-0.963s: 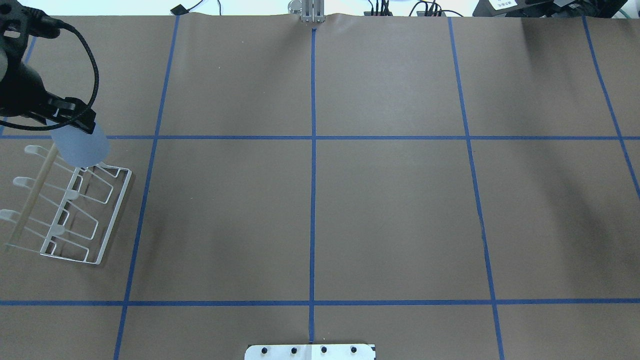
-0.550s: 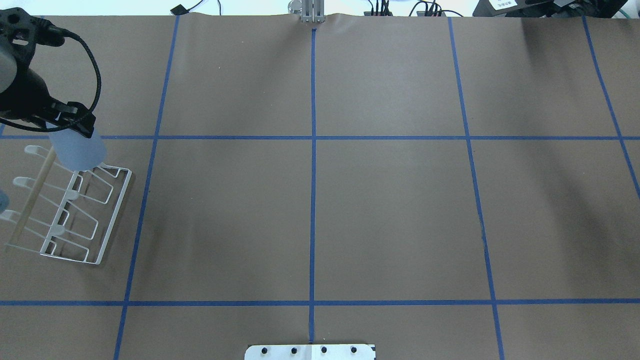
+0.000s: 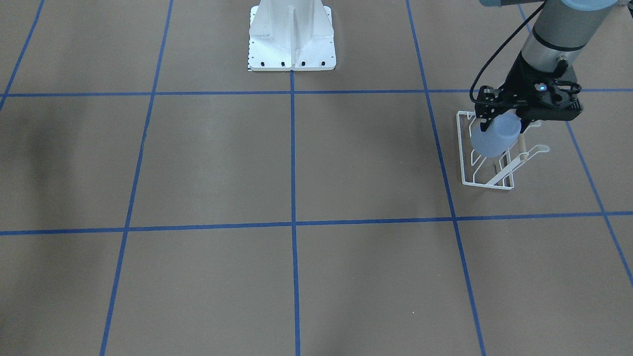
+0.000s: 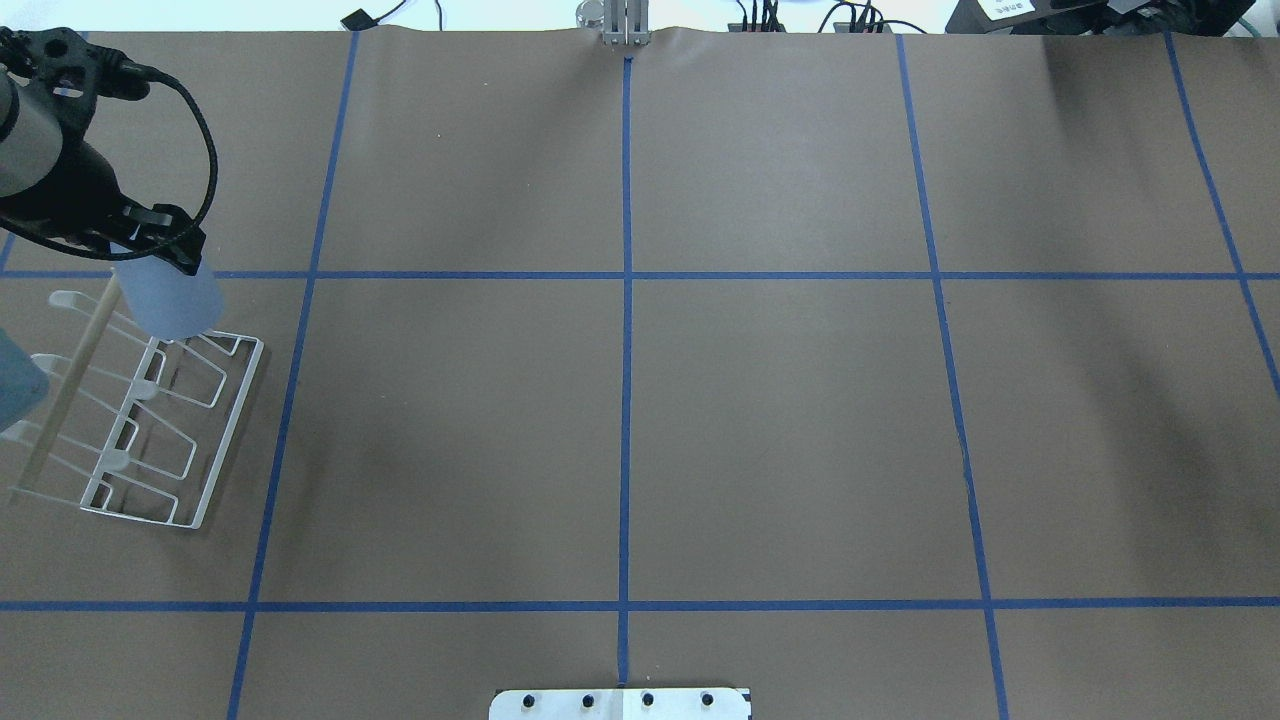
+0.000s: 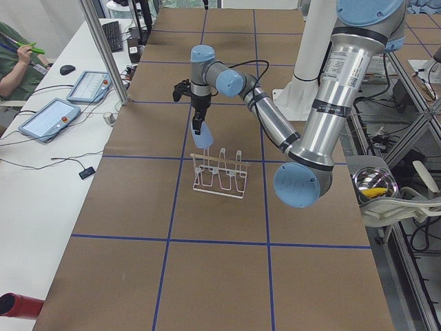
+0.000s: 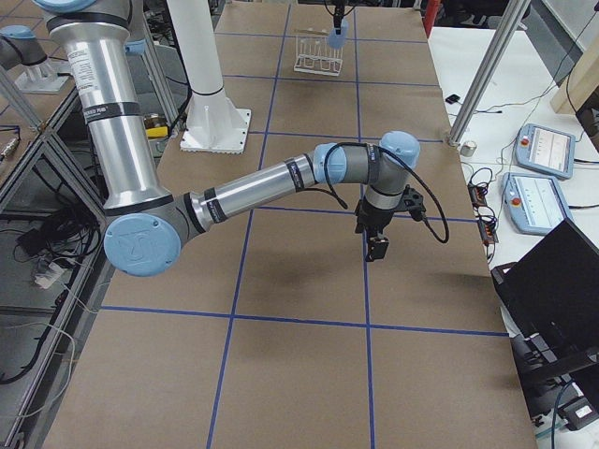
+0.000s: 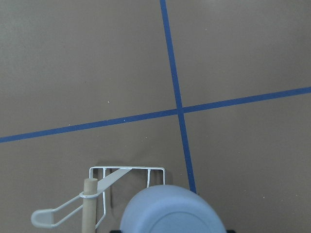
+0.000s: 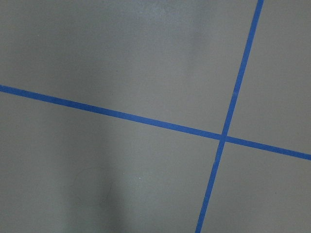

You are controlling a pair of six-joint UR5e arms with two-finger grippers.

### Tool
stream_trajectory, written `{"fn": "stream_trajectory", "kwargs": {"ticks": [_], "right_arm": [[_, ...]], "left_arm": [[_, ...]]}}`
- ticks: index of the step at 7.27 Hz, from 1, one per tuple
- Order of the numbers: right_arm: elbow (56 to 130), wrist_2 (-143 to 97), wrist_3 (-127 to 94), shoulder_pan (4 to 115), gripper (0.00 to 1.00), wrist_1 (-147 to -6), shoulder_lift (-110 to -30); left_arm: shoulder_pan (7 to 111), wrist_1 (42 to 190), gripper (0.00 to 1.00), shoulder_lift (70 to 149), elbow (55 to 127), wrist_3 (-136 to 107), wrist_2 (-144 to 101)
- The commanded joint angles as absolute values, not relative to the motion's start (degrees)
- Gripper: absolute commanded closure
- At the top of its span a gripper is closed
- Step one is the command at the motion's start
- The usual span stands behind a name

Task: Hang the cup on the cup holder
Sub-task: 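Lower the cup with the left gripper onto a wooden peg of the rack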

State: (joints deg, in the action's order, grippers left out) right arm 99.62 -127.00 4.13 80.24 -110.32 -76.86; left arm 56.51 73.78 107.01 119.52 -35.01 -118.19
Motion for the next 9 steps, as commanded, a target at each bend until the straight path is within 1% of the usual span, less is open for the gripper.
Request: {"fn": "stream_trajectory", "kwargs": {"ticks": [1, 4, 6, 7, 8, 9], "right_arm": [[99.75, -127.0, 4.13, 80.24, 0.0, -110.39, -76.73], [99.76, -126.91, 4.13, 80.24, 0.0, -110.48, -76.73], [99.76, -127.0, 4.13, 80.24, 0.0, -110.48, -76.73], [99.84, -127.0, 4.13, 80.24, 0.0, -110.48, -76.73], [100.02, -127.0, 4.13, 80.24, 0.0, -110.74, -76.64], [100.19, -127.0, 4.13, 80.24, 0.0, -110.92, -76.64]], "left_arm": [[56.43, 74.0, 1.0, 106.96, 118.39, -34.89, -118.3], [56.34, 74.09, 1.0, 105.73, 117.52, -32.87, -118.39], [56.16, 75.66, 1.0, 105.73, 114.98, -32.87, -119.61], [56.16, 78.28, 0.79, 105.38, 112.61, -32.87, -120.49], [56.16, 81.62, 0.12, 105.38, 110.33, -33.22, -120.5], [56.16, 84.26, 0.01, 103.81, 110.04, -33.48, -120.76]]}}
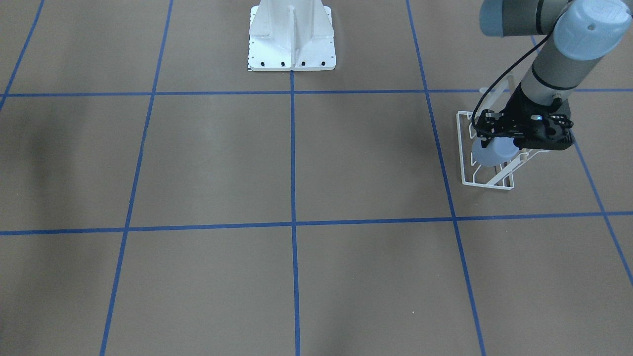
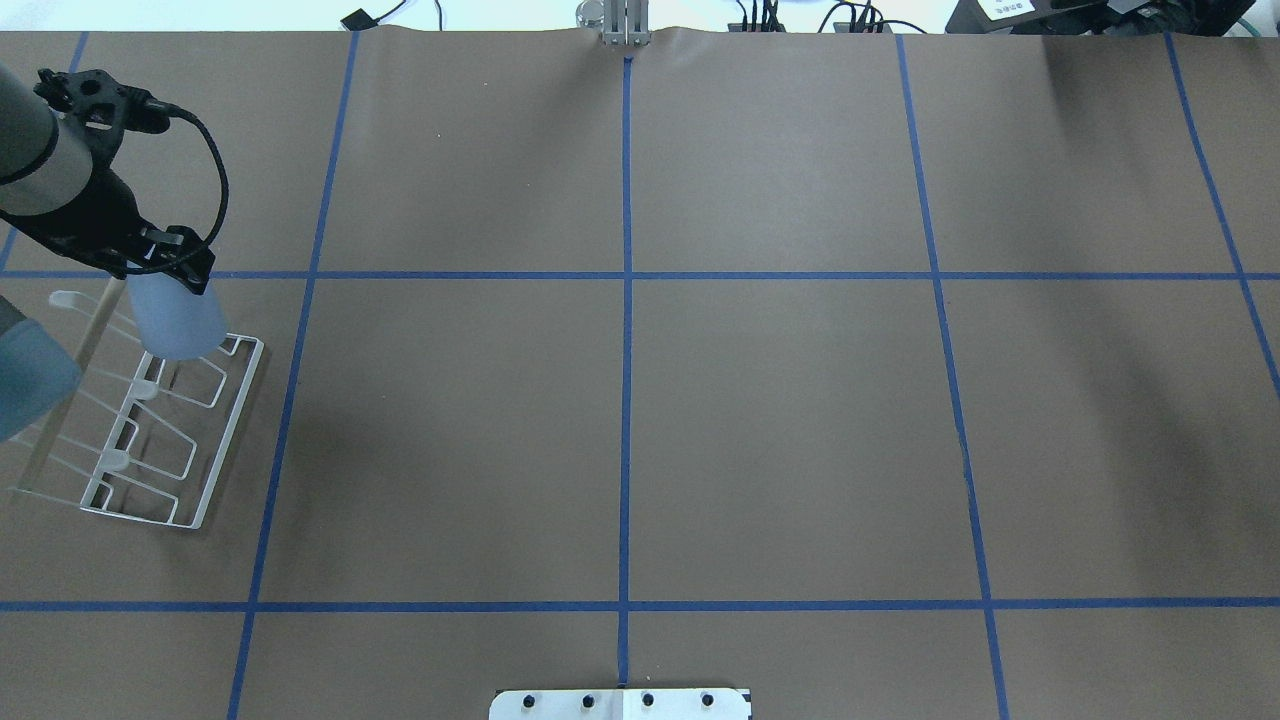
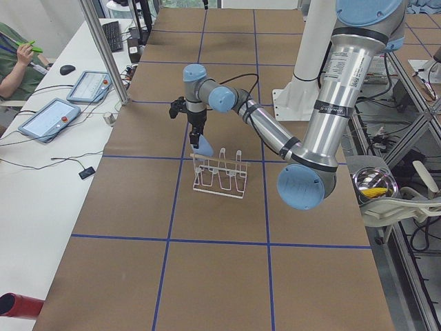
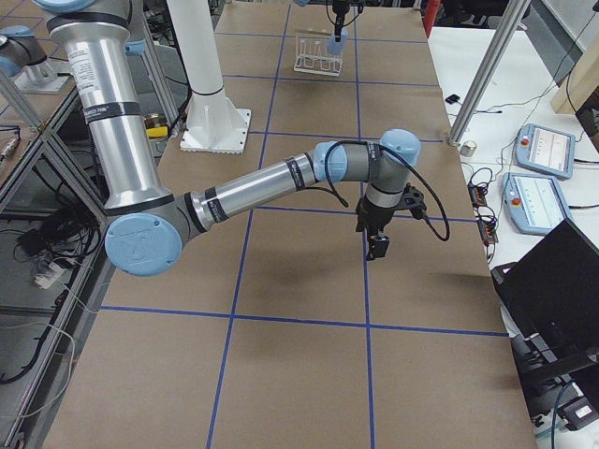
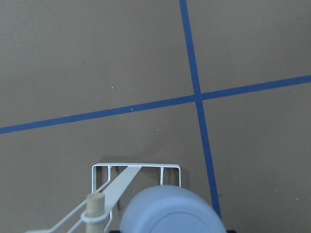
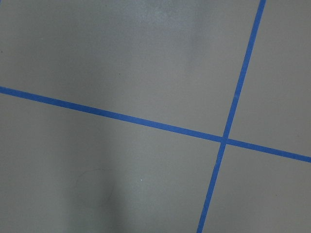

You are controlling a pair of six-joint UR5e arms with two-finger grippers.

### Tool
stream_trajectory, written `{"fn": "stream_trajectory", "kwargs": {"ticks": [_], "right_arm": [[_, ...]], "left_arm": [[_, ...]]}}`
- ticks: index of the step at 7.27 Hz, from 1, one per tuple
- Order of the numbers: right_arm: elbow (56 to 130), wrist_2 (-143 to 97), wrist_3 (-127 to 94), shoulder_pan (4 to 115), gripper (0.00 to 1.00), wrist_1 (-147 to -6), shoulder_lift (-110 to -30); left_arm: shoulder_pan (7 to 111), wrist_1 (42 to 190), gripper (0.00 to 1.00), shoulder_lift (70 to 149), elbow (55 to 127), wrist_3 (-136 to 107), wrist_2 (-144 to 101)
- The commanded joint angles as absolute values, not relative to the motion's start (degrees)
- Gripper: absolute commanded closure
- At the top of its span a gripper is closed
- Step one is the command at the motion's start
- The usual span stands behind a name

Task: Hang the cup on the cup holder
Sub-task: 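Lower the cup with the left gripper onto a wooden peg of the rack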

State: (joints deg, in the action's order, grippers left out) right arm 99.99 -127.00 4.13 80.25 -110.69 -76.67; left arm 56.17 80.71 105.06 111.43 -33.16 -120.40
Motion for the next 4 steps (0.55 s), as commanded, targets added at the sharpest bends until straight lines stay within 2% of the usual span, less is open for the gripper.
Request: {"fn": "stream_trajectory", "kwargs": {"ticks": [1, 4], "right_arm": [[100.28, -127.0, 4.13, 80.24, 0.0, -111.0, -76.55], [100.46, -127.09, 4.13, 80.33, 0.0, -111.01, -76.46]], "left_arm": [[56.25, 86.46, 0.01, 102.93, 110.47, -33.66, -120.76], [62.2, 85.96, 0.01, 103.44, 112.41, -33.49, -129.16]]}}
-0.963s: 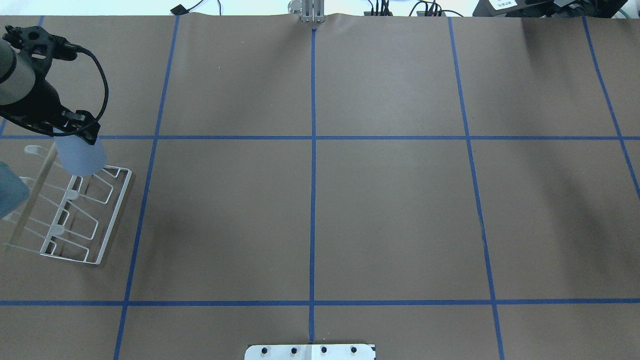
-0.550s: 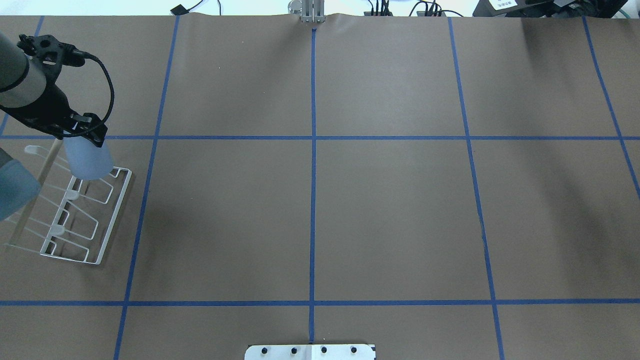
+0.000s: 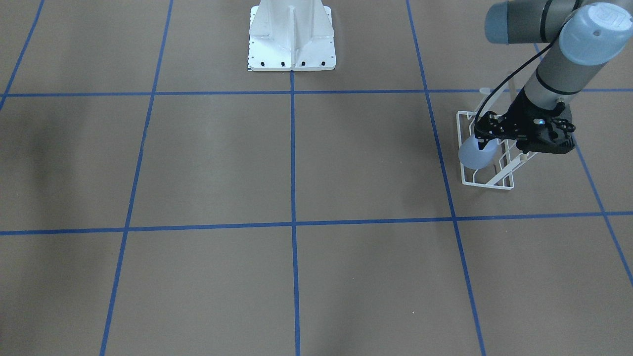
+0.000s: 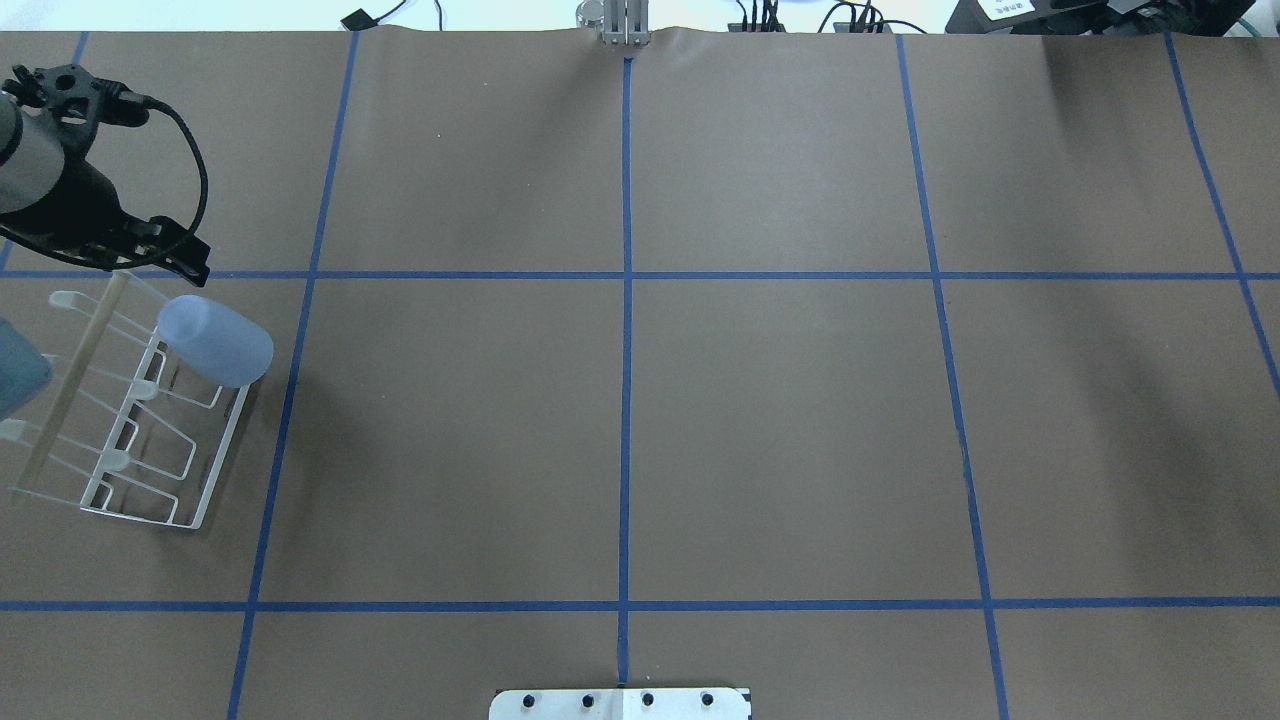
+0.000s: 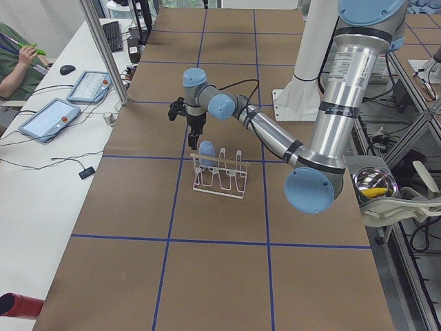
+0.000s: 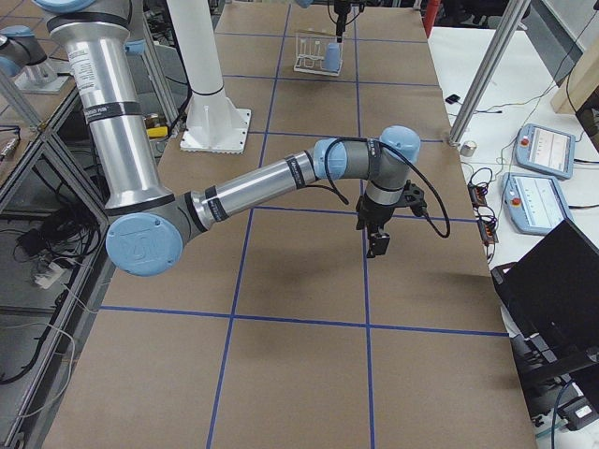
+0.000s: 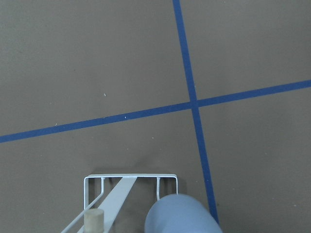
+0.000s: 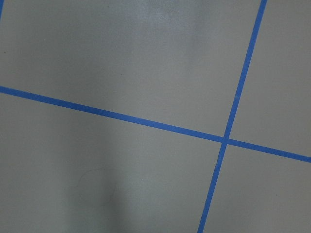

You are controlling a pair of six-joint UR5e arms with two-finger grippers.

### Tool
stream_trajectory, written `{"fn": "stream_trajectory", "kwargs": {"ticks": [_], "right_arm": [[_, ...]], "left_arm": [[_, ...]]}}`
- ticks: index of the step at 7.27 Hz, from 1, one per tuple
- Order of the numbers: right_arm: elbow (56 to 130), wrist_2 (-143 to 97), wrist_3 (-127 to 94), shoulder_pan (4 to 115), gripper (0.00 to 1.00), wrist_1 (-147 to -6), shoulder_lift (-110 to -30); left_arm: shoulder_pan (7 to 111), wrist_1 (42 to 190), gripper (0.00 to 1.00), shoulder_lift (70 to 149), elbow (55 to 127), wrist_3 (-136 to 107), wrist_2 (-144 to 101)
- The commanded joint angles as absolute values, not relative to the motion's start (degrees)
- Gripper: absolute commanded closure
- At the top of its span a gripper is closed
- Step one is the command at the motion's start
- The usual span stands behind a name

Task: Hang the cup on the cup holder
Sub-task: 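Open the left gripper and lift it away from the cup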

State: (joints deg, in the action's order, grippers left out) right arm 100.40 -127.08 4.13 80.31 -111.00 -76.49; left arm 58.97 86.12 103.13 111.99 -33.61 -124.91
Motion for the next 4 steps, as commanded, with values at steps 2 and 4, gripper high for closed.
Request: {"fn": "stream_trajectory", "kwargs": {"ticks": [2, 4], "right_arm": [[100.81, -127.09, 4.13, 80.33, 0.0, -111.18, -76.46], [100.64, -127.52, 4.13, 80.42, 0.0, -111.09, -76.64]], "left_arm": [[65.82, 85.96, 0.01, 103.45, 113.63, -32.87, -130.96], [70.55, 86.39, 0.01, 99.87, 116.09, -30.17, -130.96]]}}
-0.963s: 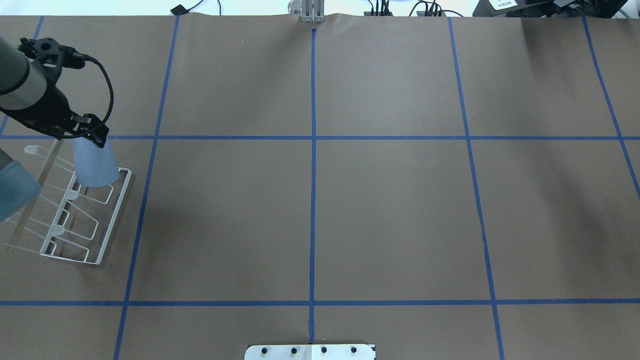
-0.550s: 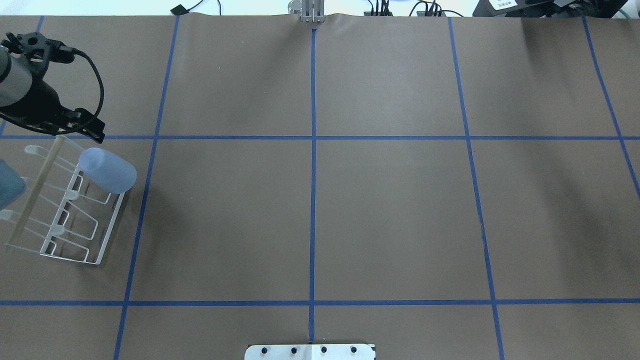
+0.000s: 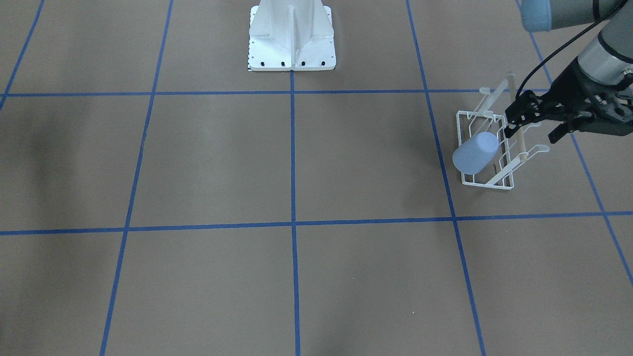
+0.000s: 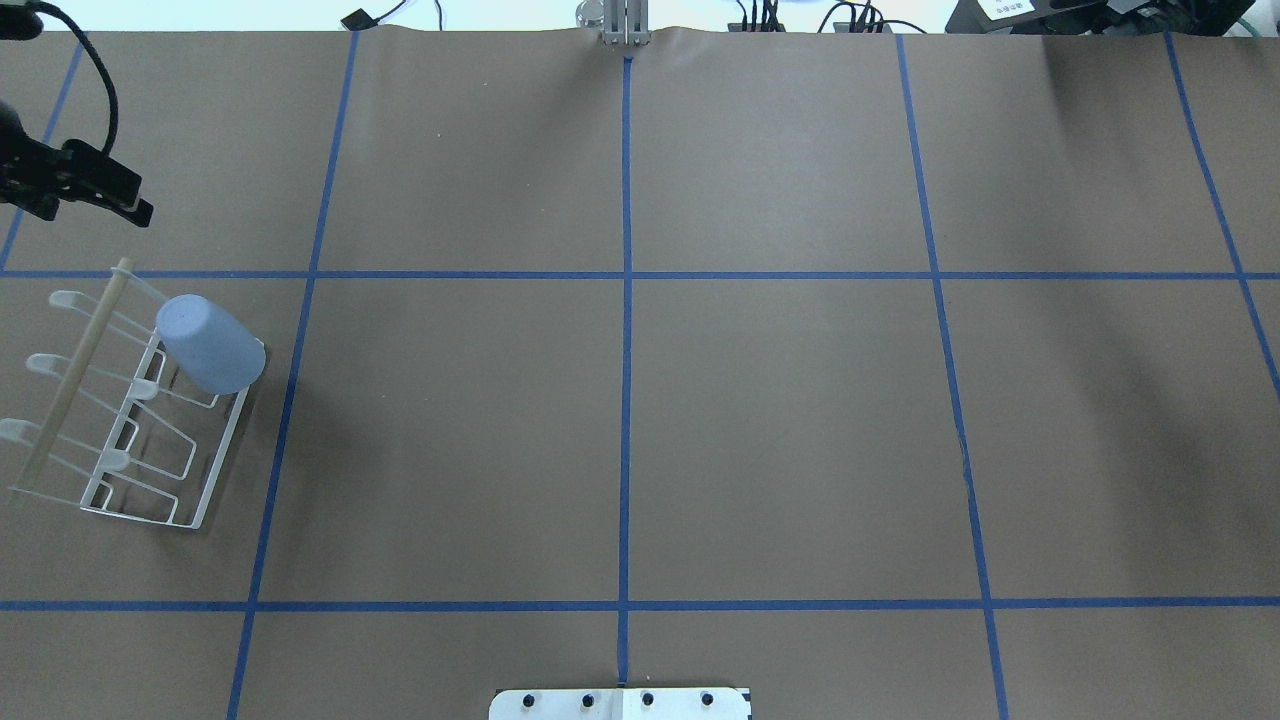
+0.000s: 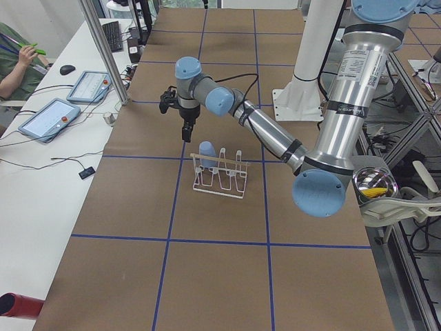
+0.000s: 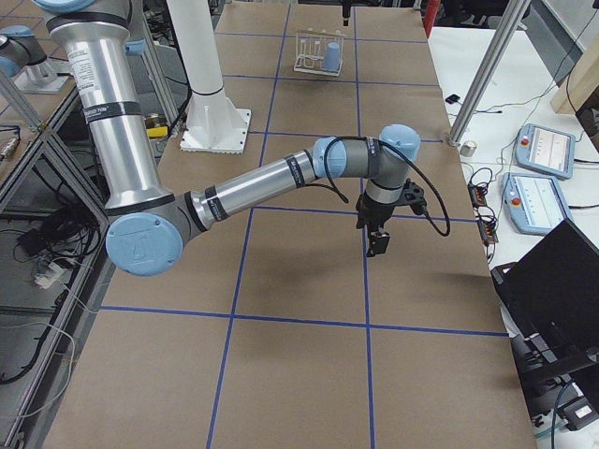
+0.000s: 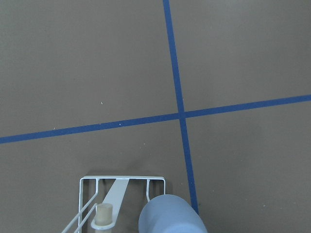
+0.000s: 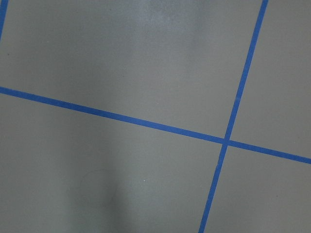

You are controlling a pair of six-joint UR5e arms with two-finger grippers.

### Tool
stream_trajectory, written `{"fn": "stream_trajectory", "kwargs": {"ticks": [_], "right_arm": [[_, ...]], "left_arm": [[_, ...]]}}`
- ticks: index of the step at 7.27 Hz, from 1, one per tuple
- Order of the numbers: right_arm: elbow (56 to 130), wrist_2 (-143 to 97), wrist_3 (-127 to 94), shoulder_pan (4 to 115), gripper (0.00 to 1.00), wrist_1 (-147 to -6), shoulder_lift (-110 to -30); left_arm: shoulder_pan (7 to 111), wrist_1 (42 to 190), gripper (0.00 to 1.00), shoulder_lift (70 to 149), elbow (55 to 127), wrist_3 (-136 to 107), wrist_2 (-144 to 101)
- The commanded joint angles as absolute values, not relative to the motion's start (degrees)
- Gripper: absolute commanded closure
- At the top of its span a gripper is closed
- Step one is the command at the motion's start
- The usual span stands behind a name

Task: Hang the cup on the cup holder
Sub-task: 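Open the left gripper and lift it away from the cup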

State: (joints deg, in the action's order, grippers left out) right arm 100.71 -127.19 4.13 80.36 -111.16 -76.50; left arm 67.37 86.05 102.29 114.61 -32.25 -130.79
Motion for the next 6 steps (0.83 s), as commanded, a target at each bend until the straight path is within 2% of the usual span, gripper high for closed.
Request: {"fn": "stream_trajectory", "kwargs": {"ticks": [1, 2, 4, 6], "right_arm": [[100.63, -128.4, 4.22, 81.12, 0.0, -111.09, -77.08], [100.46, -129.19, 4.22, 82.34, 0.0, -111.09, -77.25], [100.37, -129.9, 4.31, 83.75, 0.0, -110.66, -79.26], [100.28, -130.08, 4.13, 85.33, 0.0, -110.48, -81.82]], "left_arm": [[75.97, 86.14, 0.01, 95.84, 115.32, -17.27, -131.13], [81.25, 86.13, 0.01, 93.8, 111.05, -7.31, -131.65], [87.69, 88.23, 0.01, 93.6, 97.98, -0.11, -134.38], [92.09, 96.63, 0.01, 92.73, 90.91, 2.61, -134.38]]}}
